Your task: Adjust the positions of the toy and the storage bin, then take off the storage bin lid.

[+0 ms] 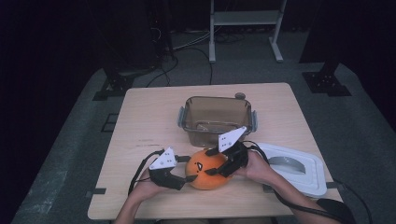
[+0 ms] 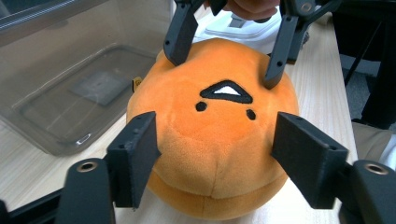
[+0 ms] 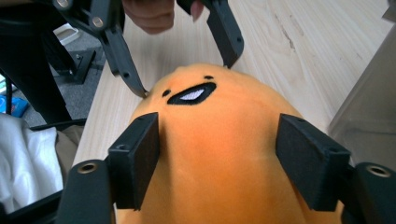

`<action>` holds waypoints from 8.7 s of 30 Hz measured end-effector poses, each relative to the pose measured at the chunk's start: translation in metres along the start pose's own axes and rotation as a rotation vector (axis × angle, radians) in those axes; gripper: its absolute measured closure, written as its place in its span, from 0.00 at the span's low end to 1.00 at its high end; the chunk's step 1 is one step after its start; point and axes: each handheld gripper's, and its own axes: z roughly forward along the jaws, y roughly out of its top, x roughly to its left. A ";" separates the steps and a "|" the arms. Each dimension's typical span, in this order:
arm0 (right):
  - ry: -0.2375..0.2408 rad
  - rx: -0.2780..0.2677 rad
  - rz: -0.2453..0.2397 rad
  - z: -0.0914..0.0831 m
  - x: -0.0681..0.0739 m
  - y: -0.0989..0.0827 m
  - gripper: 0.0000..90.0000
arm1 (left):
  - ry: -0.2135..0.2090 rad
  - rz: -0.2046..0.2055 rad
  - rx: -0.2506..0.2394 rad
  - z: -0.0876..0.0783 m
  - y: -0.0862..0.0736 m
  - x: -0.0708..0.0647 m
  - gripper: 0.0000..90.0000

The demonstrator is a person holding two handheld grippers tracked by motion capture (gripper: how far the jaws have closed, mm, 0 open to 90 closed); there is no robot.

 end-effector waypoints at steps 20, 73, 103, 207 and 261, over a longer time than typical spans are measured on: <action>0.006 0.009 0.009 0.013 0.006 -0.011 0.68 | 0.048 -0.015 -0.069 -0.021 0.000 0.004 0.28; 0.005 -0.043 0.105 -0.025 0.013 -0.007 0.85 | 0.138 -0.039 -0.110 -0.040 -0.005 0.019 0.19; -0.018 -0.112 0.072 -0.116 0.018 0.080 0.85 | 0.162 -0.044 -0.108 -0.043 -0.008 0.020 0.18; -0.148 -0.034 0.239 -0.086 -0.136 0.073 0.85 | 0.158 -0.044 -0.088 -0.045 -0.013 0.017 0.15; -0.163 0.060 0.256 -0.060 -0.152 0.054 0.84 | 0.150 -0.046 -0.092 -0.044 -0.013 0.016 0.15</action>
